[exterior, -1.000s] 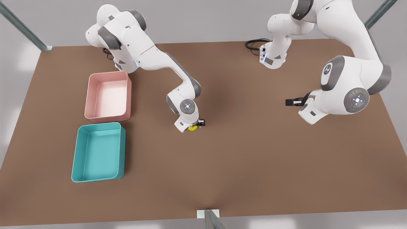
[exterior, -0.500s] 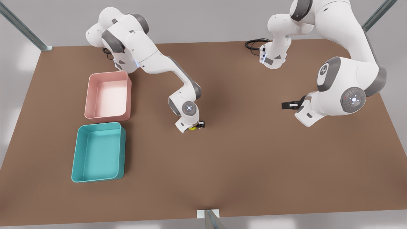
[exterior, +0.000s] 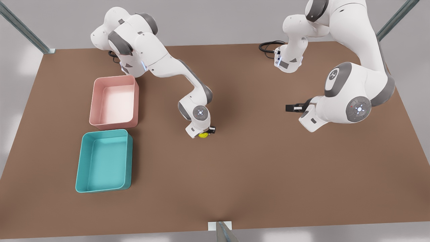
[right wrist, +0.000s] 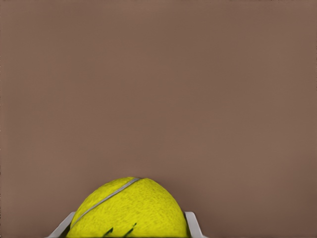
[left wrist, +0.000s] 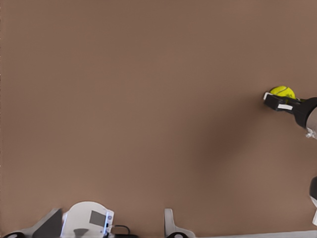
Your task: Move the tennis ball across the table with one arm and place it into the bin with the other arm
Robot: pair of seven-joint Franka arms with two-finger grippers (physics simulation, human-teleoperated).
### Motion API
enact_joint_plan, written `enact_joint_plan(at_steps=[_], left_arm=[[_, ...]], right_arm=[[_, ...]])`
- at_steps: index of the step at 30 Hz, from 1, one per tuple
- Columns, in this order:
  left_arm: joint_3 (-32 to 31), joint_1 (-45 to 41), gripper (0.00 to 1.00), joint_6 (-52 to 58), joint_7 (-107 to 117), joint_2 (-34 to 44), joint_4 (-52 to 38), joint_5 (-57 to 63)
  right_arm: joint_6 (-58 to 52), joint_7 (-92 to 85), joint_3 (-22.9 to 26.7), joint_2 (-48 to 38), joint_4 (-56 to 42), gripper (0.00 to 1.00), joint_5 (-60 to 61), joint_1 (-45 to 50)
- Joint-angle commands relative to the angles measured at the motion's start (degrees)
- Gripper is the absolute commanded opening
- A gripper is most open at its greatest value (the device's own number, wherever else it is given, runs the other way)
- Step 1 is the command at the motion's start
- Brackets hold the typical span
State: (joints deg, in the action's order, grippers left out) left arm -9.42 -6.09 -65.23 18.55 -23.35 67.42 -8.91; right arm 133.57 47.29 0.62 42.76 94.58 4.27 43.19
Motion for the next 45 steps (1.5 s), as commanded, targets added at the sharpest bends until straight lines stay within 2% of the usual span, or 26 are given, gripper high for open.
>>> enact_joint_plan(at_steps=[1, 7, 26, 31, 34, 36, 38, 40, 45], left_arm=[[-0.16, 0.02, 1.00, 1.25, 4.57, 0.15, -0.01, 1.00], [-0.25, -0.07, 1.00, 1.34, 4.66, 0.24, -0.01, 1.00], [-0.25, 0.29, 1.00, 1.25, 4.66, -0.82, 0.25, 1.18], [-0.25, 0.29, 1.00, 1.25, 4.57, -0.90, 0.25, 1.18], [-0.25, 0.29, 1.00, 1.43, 4.66, -0.90, 0.25, 1.18], [-0.25, 0.29, 1.00, 1.95, 4.66, -0.90, 0.25, 1.18], [-0.25, 0.29, 1.00, 1.95, 4.66, -0.90, 0.25, 1.18], [-0.25, 0.20, 1.00, 1.87, 4.66, -0.99, 0.25, 1.18], [-0.25, 0.11, 1.00, 1.78, 4.66, -0.99, 0.25, 1.18]], right_arm=[[0.20, 0.87, 0.00, -0.13, -0.09, 0.82, 0.04, -0.03], [1.60, 0.78, 0.00, 0.13, -0.09, 0.75, 0.04, -0.47], [4.24, 0.69, 0.44, 1.01, -0.18, 0.75, -0.05, -1.00], [3.98, 0.52, 0.44, -0.75, -0.18, 0.75, -0.05, -1.79], [3.10, -2.11, 0.53, -4.43, -1.06, 0.75, -0.40, -5.30], [1.60, -2.38, 3.77, -5.93, -1.06, 0.75, -5.15, -6.27], [1.43, -5.10, 5.97, -8.13, -1.15, 0.75, -5.50, -7.86], [-1.38, -18.01, 10.28, -10.68, -1.15, 0.75, -6.03, -9.78], [-5.87, -46.40, 10.63, -13.49, -2.20, 0.75, -6.03, -24.28]])
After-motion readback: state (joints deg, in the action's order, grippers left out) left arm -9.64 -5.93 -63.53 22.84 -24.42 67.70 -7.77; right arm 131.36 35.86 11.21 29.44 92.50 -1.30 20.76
